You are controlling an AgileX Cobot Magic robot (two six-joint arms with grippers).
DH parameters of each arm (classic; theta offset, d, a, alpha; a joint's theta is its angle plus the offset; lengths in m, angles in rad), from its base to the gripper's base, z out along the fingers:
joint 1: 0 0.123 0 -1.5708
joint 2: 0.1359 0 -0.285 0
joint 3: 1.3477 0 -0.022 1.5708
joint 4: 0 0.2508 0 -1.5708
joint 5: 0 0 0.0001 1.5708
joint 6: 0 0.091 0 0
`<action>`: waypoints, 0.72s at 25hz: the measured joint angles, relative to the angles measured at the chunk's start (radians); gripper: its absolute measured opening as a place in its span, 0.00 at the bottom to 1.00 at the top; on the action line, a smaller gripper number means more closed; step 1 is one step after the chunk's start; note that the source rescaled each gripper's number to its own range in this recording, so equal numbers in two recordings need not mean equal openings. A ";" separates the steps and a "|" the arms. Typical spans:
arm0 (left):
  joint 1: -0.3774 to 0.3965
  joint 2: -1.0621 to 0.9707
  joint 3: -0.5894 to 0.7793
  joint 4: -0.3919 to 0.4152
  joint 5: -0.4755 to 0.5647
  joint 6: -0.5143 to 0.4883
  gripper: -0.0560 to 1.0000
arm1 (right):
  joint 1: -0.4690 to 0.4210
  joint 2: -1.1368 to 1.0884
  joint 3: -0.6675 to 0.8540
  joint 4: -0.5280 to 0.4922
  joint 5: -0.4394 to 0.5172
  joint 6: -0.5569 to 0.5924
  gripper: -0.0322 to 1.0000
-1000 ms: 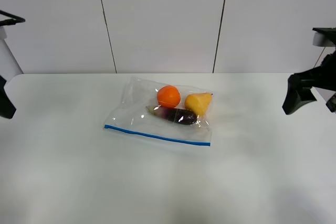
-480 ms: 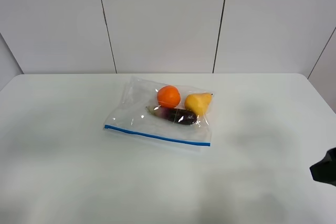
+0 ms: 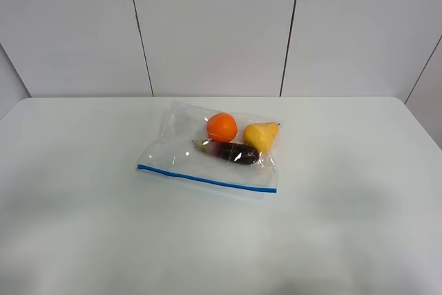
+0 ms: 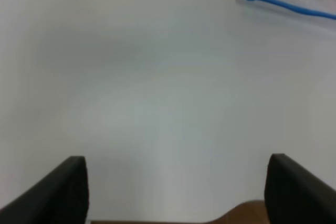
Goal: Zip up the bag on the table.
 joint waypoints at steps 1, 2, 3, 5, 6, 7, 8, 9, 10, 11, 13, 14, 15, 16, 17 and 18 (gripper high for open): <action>0.000 0.000 0.001 -0.001 0.000 0.000 0.88 | 0.000 -0.034 0.000 0.000 0.000 0.000 1.00; 0.000 0.000 0.001 -0.001 -0.002 0.000 0.88 | 0.000 -0.068 0.000 0.000 0.000 0.000 1.00; 0.000 0.000 0.001 -0.001 -0.002 0.000 0.88 | 0.000 -0.131 0.001 0.000 0.000 0.001 1.00; 0.000 0.000 0.001 -0.001 -0.005 0.000 0.88 | 0.000 -0.190 0.001 -0.002 0.000 0.004 1.00; 0.000 0.000 0.001 -0.001 -0.005 0.000 0.88 | 0.000 -0.219 0.001 -0.005 0.000 0.008 1.00; 0.000 0.000 0.001 -0.001 -0.005 0.000 0.88 | 0.000 -0.238 0.001 -0.008 0.000 0.017 1.00; 0.000 0.000 0.001 -0.001 -0.005 0.000 0.88 | 0.000 -0.247 0.001 -0.015 0.000 0.023 1.00; 0.000 0.000 0.001 -0.001 -0.005 0.000 0.88 | 0.000 -0.250 0.002 -0.021 0.000 0.027 1.00; 0.000 0.000 0.001 -0.001 -0.005 0.000 0.88 | 0.000 -0.251 0.004 -0.024 0.000 0.030 1.00; 0.000 0.000 0.001 -0.001 -0.005 0.000 0.88 | 0.000 -0.252 0.004 -0.025 0.000 0.037 1.00; 0.000 0.000 0.001 0.000 -0.005 0.001 0.88 | 0.000 -0.253 0.004 -0.026 0.000 0.037 1.00; 0.000 0.000 0.001 0.000 -0.005 0.001 0.88 | 0.000 -0.253 0.004 -0.028 0.000 0.037 1.00; 0.000 0.000 0.001 0.000 -0.005 0.001 0.88 | 0.000 -0.253 0.004 -0.028 0.000 0.037 1.00; 0.000 0.000 0.001 0.000 -0.005 0.001 0.88 | 0.000 -0.253 0.004 -0.028 0.000 0.037 1.00; -0.005 0.000 0.001 0.000 -0.005 0.001 0.88 | 0.000 -0.253 0.004 -0.028 0.000 0.037 1.00; -0.016 0.000 0.001 0.000 -0.005 0.001 0.88 | 0.000 -0.253 0.004 -0.028 0.000 0.037 1.00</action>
